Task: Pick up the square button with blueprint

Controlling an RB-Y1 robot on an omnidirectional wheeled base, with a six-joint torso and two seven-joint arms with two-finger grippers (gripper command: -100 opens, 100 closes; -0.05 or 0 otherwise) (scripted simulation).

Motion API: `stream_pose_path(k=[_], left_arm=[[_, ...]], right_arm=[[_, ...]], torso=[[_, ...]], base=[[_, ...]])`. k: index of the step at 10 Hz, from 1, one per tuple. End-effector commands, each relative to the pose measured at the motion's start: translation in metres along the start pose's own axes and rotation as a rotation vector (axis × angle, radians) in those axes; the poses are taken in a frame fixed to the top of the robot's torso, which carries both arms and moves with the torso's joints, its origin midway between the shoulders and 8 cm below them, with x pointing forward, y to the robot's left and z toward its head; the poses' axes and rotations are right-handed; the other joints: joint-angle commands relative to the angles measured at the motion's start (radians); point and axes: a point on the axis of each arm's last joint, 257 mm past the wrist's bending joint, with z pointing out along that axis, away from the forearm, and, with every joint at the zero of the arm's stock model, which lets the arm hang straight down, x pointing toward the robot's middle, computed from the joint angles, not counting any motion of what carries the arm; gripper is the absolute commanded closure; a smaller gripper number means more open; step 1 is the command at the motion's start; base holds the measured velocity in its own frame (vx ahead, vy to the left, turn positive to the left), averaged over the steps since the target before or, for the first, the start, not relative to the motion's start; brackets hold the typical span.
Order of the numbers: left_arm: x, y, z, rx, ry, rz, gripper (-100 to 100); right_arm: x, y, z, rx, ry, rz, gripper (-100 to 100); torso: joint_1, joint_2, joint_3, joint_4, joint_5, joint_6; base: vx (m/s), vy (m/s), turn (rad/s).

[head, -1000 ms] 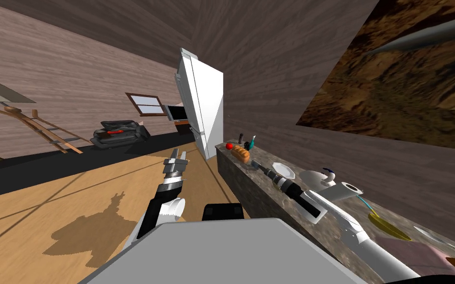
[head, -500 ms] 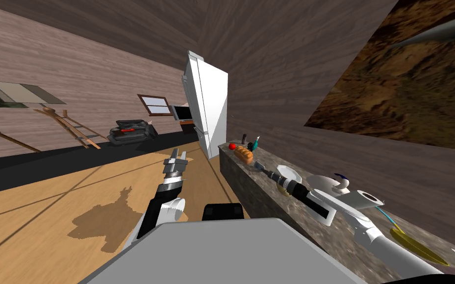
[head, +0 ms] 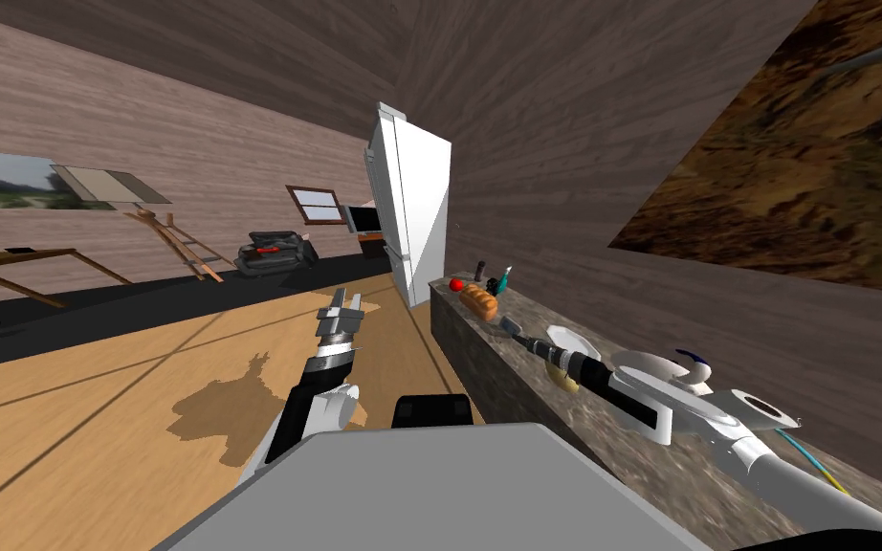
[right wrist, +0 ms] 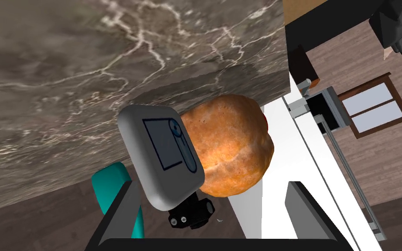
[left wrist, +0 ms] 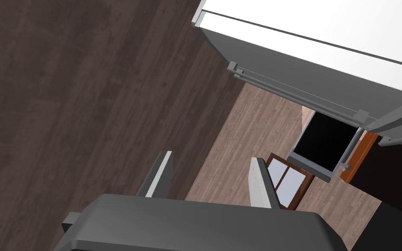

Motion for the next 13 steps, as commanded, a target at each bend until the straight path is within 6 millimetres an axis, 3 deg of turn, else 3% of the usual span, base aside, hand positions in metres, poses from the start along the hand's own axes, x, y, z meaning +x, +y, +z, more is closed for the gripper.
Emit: stream_pose_path(k=[1, 8, 13], left_arm=[[0.0, 0.0, 0.0, 0.0, 0.0, 0.0, 0], [0.0, 0.0, 0.0, 0.0, 0.0, 0.0, 0], [0.0, 0.0, 0.0, 0.0, 0.0, 0.0, 0]], right_arm=[[0.009, -0.016, -0.009, 0.024, 0.054, -0.034, -100], [0.02, -0.059, -0.043, 0.089, 0.218, -0.157, -100], [0.03, -0.102, -0.087, 0.153, 0.399, -0.263, -100]], torso=[[0.0, 0.0, 0.0, 0.0, 0.0, 0.0], [0.001, 0.0, 0.0, 0.0, 0.0, 0.0], [0.001, 0.0, 0.0, 0.0, 0.0, 0.0]], base=[[0.003, 0.021, 0.217], [0.004, 0.018, 0.112], [0.009, 0.027, 0.157]])
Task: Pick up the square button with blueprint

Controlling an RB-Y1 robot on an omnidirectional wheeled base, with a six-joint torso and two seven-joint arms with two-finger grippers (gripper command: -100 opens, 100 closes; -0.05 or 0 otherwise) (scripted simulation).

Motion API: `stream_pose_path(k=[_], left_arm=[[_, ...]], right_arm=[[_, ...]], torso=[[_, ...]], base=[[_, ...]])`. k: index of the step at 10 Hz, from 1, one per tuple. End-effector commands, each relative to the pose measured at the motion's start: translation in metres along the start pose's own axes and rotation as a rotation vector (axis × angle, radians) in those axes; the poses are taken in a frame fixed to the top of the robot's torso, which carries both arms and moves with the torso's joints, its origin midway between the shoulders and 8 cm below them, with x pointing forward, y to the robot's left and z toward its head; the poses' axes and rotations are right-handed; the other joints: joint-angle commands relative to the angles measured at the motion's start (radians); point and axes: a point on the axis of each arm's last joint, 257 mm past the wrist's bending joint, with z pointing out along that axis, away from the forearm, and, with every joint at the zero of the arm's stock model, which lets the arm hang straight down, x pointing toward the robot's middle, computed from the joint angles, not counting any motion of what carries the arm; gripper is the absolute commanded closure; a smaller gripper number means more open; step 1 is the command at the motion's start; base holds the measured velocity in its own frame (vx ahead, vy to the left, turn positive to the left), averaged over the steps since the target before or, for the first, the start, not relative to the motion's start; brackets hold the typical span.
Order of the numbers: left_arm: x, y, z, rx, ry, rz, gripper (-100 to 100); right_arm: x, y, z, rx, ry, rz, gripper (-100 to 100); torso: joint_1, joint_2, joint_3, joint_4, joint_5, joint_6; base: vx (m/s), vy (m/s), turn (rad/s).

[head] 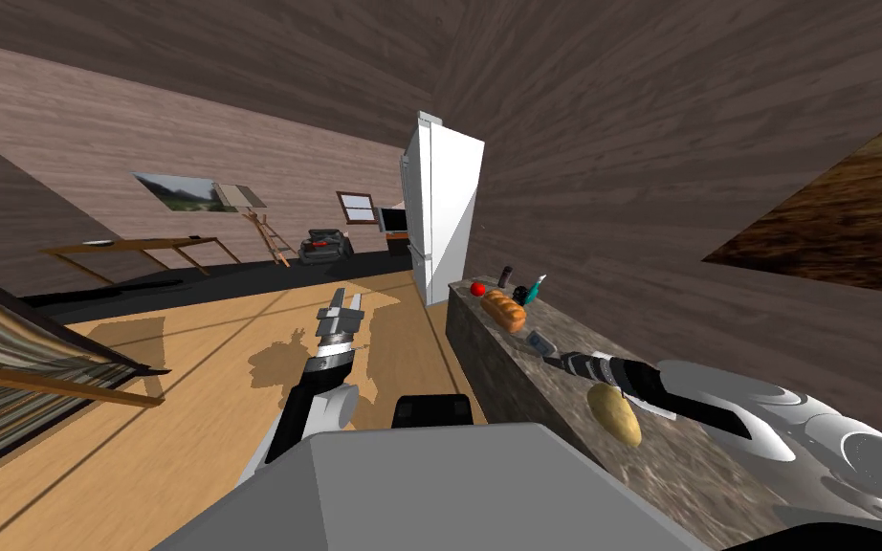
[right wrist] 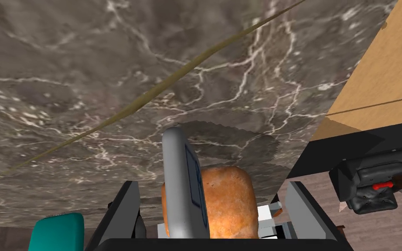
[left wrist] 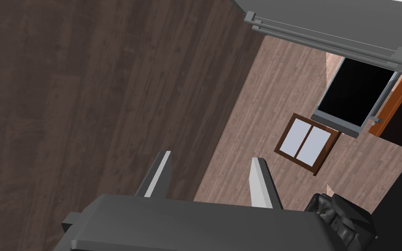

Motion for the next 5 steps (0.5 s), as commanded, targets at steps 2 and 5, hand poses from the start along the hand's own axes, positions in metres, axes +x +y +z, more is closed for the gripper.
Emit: stream_pose_path(k=[2, 5], left_arm=[[0.0, 0.0, 0.0, 0.0, 0.0, 0.0, 0], [0.0, 0.0, 0.0, 0.0, 0.0, 0.0, 0]], right_arm=[[0.007, -0.017, -0.013, 0.024, 0.07, -0.049, -100], [0.016, -0.04, -0.035, 0.059, 0.167, -0.112, -100]], torso=[[-0.001, 0.0, 0.0, 0.0, 0.0, 0.001], [0.0, 0.0, 0.0, 0.0, 0.0, 0.0]], base=[[0.011, 0.023, 0.093], [0.012, 0.025, 0.171]])
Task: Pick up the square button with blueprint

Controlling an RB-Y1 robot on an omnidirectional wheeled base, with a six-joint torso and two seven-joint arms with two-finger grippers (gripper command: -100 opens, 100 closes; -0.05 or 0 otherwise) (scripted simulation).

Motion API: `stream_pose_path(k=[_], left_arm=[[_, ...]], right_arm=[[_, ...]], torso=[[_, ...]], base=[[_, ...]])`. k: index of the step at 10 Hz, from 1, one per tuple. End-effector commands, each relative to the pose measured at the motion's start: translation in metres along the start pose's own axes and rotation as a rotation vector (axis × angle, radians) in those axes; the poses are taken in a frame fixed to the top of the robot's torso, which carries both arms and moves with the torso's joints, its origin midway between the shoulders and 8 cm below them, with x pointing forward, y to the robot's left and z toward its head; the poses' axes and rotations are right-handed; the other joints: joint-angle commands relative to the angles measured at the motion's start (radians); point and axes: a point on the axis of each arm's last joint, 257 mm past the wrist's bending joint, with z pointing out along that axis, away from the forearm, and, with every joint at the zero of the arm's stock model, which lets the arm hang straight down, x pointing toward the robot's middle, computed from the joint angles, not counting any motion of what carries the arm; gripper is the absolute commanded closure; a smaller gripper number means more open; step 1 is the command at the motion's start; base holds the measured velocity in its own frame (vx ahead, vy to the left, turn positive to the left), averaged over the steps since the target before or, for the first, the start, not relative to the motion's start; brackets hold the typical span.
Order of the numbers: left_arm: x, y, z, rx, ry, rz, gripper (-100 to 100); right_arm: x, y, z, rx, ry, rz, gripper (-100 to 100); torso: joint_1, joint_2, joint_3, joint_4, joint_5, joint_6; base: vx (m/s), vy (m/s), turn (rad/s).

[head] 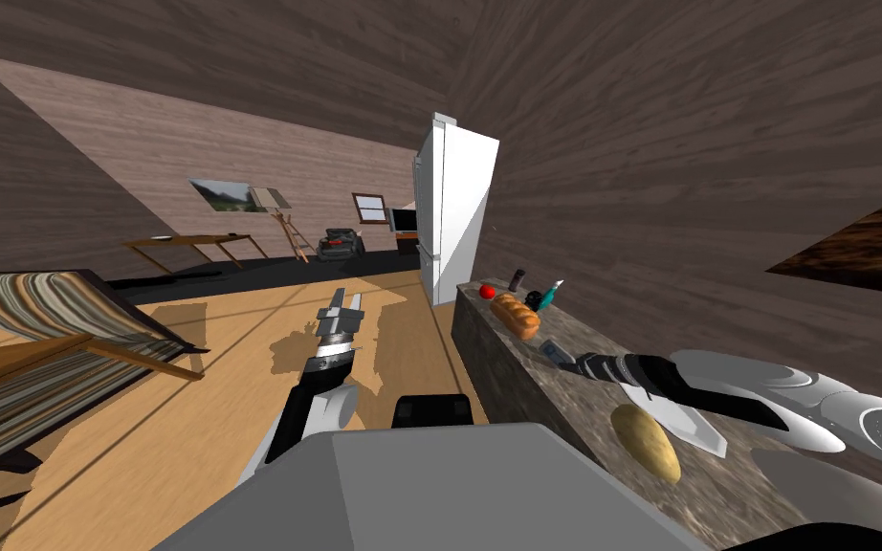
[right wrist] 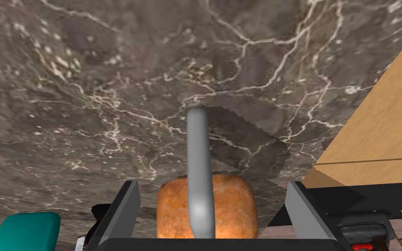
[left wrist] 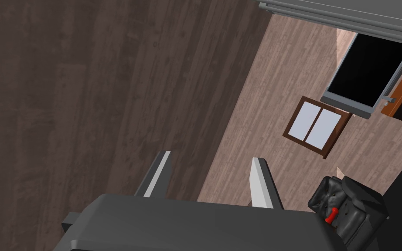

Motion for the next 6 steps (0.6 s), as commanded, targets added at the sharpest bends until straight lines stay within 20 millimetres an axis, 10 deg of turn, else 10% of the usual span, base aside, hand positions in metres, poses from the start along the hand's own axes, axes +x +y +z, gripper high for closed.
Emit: stream_pose_path(k=[1, 3, 4, 5, 6], left_arm=[[0.0, 0.0, 0.0, 0.0, 0.0, 0.0, 0], [0.0, 0.0, 0.0, 0.0, 0.0, 0.0, 0], [0.0, 0.0, 0.0, 0.0, 0.0, 0.0, 0], [0.0, 0.0, 0.0, 0.0, 0.0, 0.0, 0], [0.0, 0.0, 0.0, 0.0, 0.0, 0.0, 0]], right_arm=[[0.007, -0.009, -0.009, 0.013, 0.044, -0.027, -100], [0.007, -0.01, -0.012, 0.014, 0.05, -0.029, -100], [0.007, -0.01, -0.012, 0.015, 0.051, -0.032, 0], [0.016, -0.01, -0.012, 0.011, 0.052, -0.035, -100], [0.021, -0.01, -0.012, 0.01, 0.052, -0.035, -100]], torso=[[0.0, 0.0, 0.0, 0.0, 0.0, 0.0], [0.0, 0.0, 0.0, 0.0, 0.0, 0.0], [-0.001, 0.001, 0.001, 0.0, 0.0, 0.0], [-0.001, 0.001, 0.001, 0.0, -0.001, 0.0], [-0.001, 0.0, 0.0, 0.0, -0.001, 0.001]], base=[[0.014, 0.025, 0.1], [0.008, 0.014, 0.039], [0.0, 0.0, 0.0], [0.041, 0.013, -0.019], [0.075, 0.024, -0.022]])
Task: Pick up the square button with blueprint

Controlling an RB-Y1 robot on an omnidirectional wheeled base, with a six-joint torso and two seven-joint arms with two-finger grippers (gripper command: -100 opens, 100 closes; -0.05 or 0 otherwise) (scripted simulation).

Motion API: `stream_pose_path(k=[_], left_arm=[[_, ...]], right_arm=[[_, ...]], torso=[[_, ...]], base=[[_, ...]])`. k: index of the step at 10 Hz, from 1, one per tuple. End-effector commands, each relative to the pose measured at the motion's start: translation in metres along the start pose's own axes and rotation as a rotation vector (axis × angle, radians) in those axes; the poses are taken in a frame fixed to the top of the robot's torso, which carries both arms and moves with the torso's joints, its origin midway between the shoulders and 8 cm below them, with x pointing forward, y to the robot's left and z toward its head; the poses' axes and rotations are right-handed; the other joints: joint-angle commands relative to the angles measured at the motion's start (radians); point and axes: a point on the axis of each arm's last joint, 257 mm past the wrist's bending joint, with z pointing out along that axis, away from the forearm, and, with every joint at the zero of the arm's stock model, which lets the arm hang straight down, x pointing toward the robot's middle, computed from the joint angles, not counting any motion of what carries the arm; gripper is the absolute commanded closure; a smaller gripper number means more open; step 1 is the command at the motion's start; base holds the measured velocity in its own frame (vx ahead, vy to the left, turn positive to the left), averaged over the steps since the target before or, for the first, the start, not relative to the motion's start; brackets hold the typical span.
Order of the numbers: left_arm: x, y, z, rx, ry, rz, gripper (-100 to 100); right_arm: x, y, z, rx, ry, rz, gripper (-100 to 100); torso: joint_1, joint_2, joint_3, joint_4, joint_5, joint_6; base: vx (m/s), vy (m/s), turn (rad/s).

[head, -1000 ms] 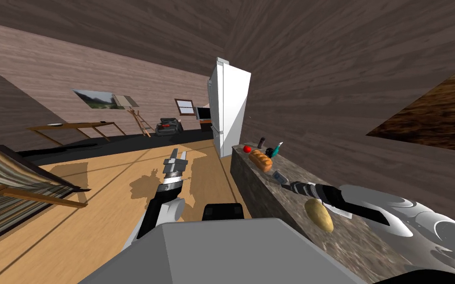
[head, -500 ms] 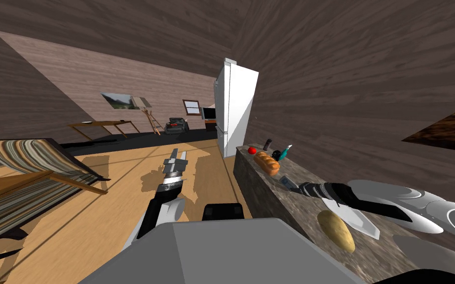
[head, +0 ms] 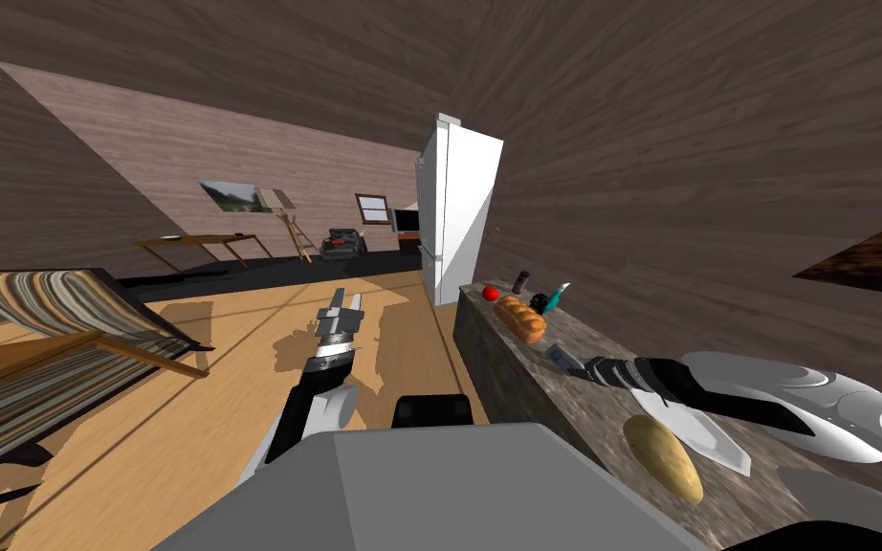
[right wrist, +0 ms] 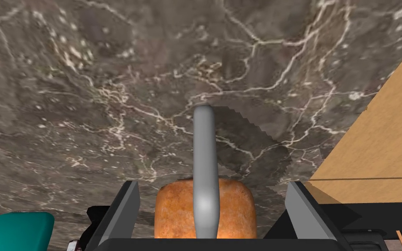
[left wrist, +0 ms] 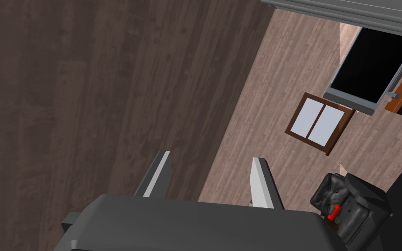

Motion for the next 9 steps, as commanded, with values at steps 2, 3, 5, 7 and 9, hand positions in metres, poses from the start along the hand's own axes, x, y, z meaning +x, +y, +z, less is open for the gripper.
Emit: stream_pose_path(k=[2, 3, 5, 7, 9], left_arm=[[0.0, 0.0, 0.0, 0.0, 0.0, 0.0, 0], [0.0, 0.0, 0.0, 0.0, 0.0, 0.0, 0], [0.0, 0.0, 0.0, 0.0, 0.0, 0.0, 0], [0.0, 0.0, 0.0, 0.0, 0.0, 0.0, 0], [0.0, 0.0, 0.0, 0.0, 0.0, 0.0, 0]], right_arm=[[0.013, 0.001, 0.0, -0.004, 0.001, -0.007, -100], [0.017, 0.001, 0.0, -0.004, 0.001, -0.008, -100], [0.026, 0.002, 0.0, -0.005, 0.001, -0.011, -100], [0.035, 0.002, 0.0, -0.005, 0.001, -0.014, -100], [0.033, 0.002, 0.001, -0.005, 0.001, -0.014, 100]], torso=[[0.0, -0.001, -0.001, 0.0, 0.0, 0.0], [0.0, -0.001, -0.001, 0.0, 0.0, 0.0], [0.0, -0.001, 0.0, 0.0, 0.0, 0.0], [0.0, -0.001, 0.0, 0.0, 0.0, 0.0], [-0.001, 0.001, 0.001, 0.0, 0.0, 0.0]], base=[[0.076, 0.019, -0.017], [0.066, 0.014, -0.014], [0.063, 0.021, -0.014], [0.065, 0.022, -0.018], [0.012, 0.004, -0.002]])
